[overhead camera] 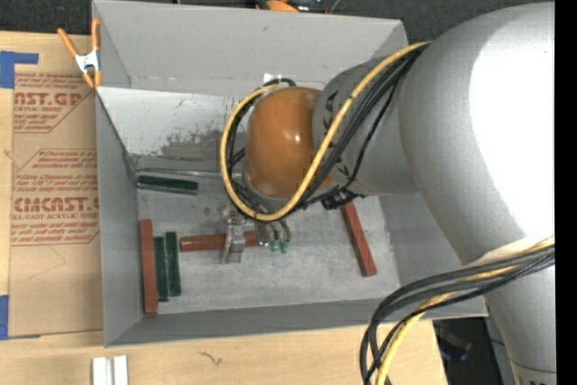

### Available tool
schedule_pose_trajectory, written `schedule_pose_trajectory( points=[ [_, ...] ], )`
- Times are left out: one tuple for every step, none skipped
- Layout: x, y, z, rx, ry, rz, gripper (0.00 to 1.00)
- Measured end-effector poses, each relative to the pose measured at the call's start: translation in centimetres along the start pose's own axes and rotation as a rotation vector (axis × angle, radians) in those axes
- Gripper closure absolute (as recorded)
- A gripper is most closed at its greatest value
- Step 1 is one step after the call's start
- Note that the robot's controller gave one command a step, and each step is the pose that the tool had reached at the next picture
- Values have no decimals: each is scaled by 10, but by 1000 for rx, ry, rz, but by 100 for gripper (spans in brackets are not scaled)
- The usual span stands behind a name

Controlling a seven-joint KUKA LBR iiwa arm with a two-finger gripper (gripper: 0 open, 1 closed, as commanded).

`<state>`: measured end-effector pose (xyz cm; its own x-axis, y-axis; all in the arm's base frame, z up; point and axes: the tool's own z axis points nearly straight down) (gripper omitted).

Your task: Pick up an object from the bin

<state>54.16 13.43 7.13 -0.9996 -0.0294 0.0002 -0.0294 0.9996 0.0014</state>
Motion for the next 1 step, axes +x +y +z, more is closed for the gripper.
schedule_pose_trajectory(
  points=[
    [7,-47,-155,2,-8,-341,100]
  ],
)
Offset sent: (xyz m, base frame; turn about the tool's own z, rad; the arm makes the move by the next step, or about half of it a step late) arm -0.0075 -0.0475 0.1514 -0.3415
